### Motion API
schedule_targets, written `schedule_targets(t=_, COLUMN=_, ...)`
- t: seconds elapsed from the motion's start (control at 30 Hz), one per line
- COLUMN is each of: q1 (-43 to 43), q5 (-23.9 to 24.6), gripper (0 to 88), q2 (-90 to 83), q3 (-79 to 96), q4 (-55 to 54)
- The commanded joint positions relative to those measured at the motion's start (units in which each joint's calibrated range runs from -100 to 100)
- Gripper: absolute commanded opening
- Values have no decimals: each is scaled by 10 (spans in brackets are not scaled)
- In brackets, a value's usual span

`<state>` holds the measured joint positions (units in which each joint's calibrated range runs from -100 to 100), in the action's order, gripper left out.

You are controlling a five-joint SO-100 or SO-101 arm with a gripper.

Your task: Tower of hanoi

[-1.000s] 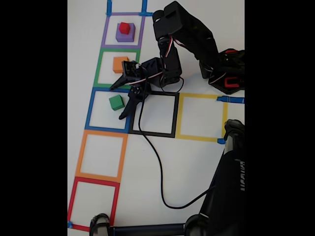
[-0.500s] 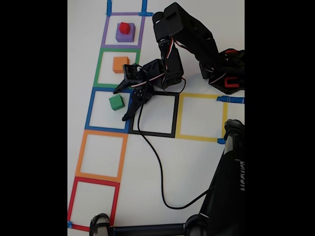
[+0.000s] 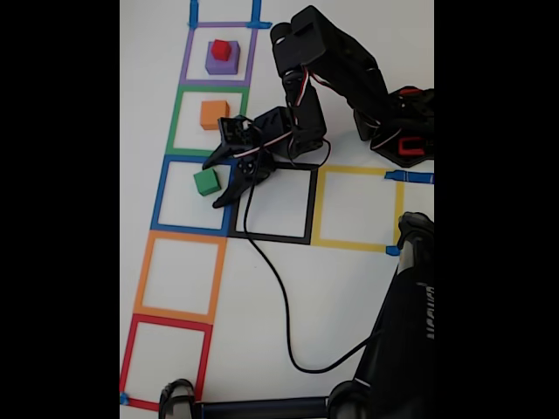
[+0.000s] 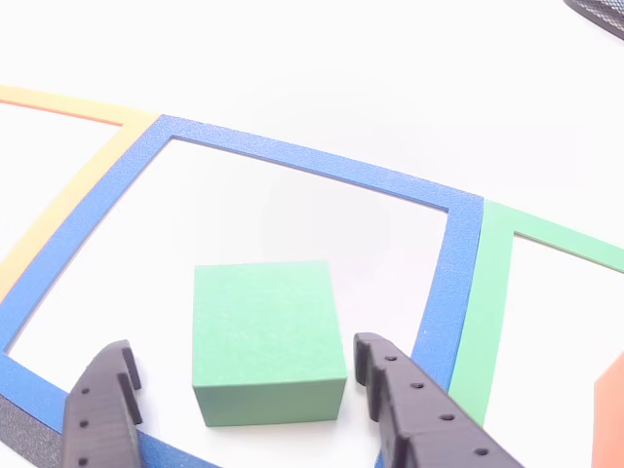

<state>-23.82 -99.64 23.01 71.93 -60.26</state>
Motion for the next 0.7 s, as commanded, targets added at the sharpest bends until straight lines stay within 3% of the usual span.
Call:
schedule_targets(t=0.0, q1=-11, q5=-4, gripper=201, q2=-25, q3=-4, q4=1)
schedule_targets(t=0.37, q1=-20, q5=-4, gripper=89, q2=-37, q3=-4, q4=16)
schedule_targets(t=0.67, q1=-15, q5=-4, gripper=65, q2=-60, q3=-4, q4=45)
